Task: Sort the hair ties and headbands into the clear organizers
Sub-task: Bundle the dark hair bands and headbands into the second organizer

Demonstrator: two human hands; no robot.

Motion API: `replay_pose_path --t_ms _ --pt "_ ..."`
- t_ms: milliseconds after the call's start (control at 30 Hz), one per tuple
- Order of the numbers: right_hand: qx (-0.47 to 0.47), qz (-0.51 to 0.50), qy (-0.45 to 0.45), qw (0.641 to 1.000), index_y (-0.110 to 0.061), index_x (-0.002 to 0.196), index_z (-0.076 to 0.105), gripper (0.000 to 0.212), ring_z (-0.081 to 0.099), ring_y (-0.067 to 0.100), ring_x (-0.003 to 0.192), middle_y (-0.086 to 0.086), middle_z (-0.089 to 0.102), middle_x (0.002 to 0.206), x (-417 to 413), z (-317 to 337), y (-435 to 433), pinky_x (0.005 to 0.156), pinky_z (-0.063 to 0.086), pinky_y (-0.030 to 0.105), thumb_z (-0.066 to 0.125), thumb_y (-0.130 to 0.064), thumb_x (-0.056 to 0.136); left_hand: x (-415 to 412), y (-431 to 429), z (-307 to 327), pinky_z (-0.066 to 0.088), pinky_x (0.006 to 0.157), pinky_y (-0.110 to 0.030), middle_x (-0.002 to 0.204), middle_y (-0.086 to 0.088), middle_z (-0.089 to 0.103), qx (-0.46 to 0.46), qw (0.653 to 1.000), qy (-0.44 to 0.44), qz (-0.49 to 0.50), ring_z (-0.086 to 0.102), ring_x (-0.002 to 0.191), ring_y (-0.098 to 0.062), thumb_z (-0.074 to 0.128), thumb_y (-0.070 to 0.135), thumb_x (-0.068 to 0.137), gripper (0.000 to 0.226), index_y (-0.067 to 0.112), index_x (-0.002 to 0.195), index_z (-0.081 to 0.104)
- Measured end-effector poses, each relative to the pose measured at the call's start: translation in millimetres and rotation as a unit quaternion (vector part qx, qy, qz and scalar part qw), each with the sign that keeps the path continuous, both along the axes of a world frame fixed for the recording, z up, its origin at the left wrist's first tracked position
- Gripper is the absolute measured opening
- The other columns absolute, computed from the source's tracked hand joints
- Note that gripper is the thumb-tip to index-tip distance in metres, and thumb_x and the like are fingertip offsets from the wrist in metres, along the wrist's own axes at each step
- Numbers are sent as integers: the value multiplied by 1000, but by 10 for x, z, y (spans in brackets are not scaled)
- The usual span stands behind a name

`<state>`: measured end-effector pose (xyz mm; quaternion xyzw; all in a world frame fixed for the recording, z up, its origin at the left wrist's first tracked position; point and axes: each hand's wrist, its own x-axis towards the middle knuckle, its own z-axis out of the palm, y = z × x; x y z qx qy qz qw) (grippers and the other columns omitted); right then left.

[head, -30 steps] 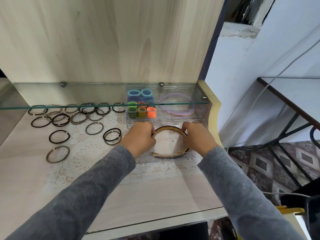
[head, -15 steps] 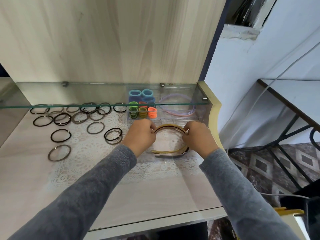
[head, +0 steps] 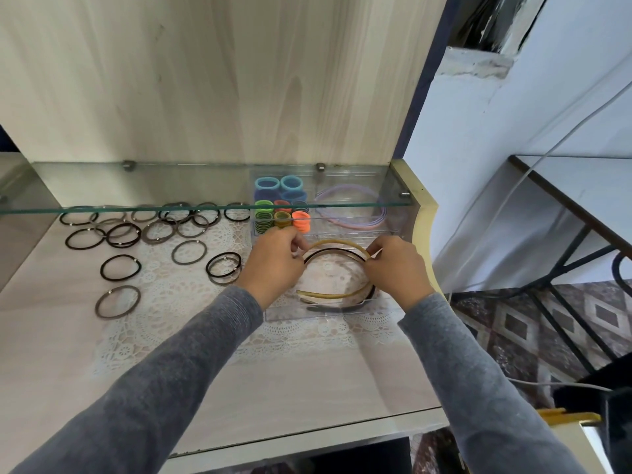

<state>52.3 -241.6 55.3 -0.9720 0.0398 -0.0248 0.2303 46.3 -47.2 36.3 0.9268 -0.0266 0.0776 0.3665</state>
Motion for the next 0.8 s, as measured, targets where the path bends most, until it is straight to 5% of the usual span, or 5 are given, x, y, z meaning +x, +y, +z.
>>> replay_pose_path --t_ms 100,233,500,800 --pt "2 -8 -15 1000 -15 103 65 25 54 21 88 4 66 100 -13 -43 0 72 39 26 55 -8 81 1 30 0 46 77 -23 89 7 61 -1 1000 7 3 57 84 -11 67 8 85 15 21 91 66" --pt "15 -19 -26 999 -14 105 62 27 58 25 92 5 68 99 -42 -106 32 74 40 28 54 -6 80 6 23 -21 39 64 -4 83 12 63 -35 999 34 17 58 77 -1 67 6 84 16 20 92 67" --pt "7 -11 -27 1000 -14 99 55 25 57 27 84 6 66 91 -67 -113 31 67 40 29 54 -3 77 -9 -18 -27 38 60 -3 80 7 68 -41 998 44 12 61 75 -2 69 11 87 11 18 93 73" --pt "-43 0 -17 999 -14 101 58 25 59 27 87 7 66 95 -61 -123 55 73 49 33 54 -5 78 -8 -54 -27 53 80 -31 87 -3 73 41 998 42 -11 67 86 -19 64 7 88 12 11 94 74"
